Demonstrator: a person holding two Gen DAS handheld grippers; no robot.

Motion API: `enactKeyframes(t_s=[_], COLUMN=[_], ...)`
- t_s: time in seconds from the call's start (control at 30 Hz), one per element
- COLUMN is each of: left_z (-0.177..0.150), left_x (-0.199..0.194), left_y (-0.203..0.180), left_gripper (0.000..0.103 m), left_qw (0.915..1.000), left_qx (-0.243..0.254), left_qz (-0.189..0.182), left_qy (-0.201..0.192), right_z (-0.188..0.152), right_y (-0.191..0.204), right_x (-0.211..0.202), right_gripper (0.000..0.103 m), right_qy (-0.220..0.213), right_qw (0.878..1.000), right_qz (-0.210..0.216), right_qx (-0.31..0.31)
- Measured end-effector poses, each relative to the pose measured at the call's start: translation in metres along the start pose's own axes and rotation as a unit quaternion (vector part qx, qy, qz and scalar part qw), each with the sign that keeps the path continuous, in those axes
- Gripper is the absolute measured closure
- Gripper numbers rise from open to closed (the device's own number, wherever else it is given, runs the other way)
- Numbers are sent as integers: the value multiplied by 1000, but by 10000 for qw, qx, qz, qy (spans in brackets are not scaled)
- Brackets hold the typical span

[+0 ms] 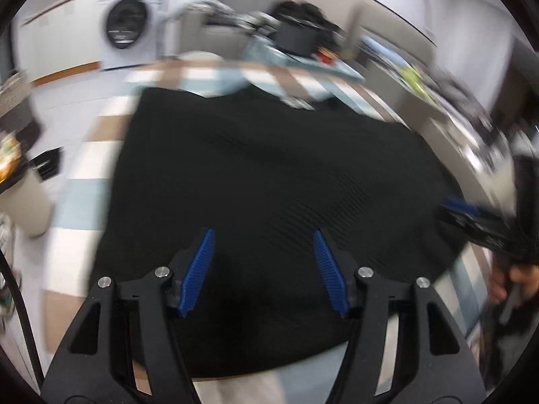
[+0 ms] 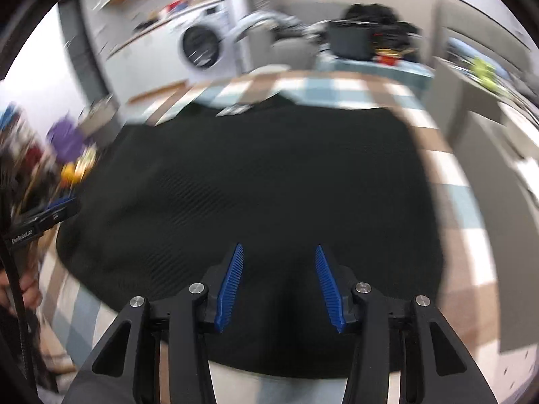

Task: Fold small clothes

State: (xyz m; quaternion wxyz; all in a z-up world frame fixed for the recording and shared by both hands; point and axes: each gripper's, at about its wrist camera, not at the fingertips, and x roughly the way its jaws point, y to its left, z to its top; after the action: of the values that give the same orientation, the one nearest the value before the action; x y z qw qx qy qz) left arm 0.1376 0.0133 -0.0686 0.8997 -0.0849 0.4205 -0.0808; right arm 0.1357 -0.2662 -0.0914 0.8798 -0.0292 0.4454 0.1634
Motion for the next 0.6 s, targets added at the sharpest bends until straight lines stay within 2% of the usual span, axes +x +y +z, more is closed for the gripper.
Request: enactKeyframes(t_s=[0.03,0.1,0.13,0.23,0.37,0.43,0.53,0.6], left_z=[-4,-14,-20,-34,-46,-45,-30,-15], left_x=[7,17,19,10,-6,-13,-10,-3], left_y=[-8,-19,-22,-23,-12,-5,3,4], left_gripper=[45,45,45,45,45,45,43,43], left_qw=[9999,9992,9989,9980,9983,9988,9995,9996], left_qx=[105,255,335,560,503,331,14,-107], left_qz=[-8,-3,40,113,-7,-86,-165,-128], left_qy=[95,305,327,260,291,348,274,228], right_z=[-1,-8,-12,-25,-38,-41,-35,-22], right_y=[7,21,25,25,-11,-22,-17,-11], right_x=[7,22,26,22,6,-5,-10,-4], right_gripper=[56,47,43,43,43,43,35,34], right_qy=[70,276,276,175,368,410,287,212], right_qw=[9999,9991,9987,9968,9971,9984,9982,9983], right_qz=[37,200,163,-208,-474,-275,-436,-504], right_qx=[-78,-249,-393,-746,-477,-279,-289,-214])
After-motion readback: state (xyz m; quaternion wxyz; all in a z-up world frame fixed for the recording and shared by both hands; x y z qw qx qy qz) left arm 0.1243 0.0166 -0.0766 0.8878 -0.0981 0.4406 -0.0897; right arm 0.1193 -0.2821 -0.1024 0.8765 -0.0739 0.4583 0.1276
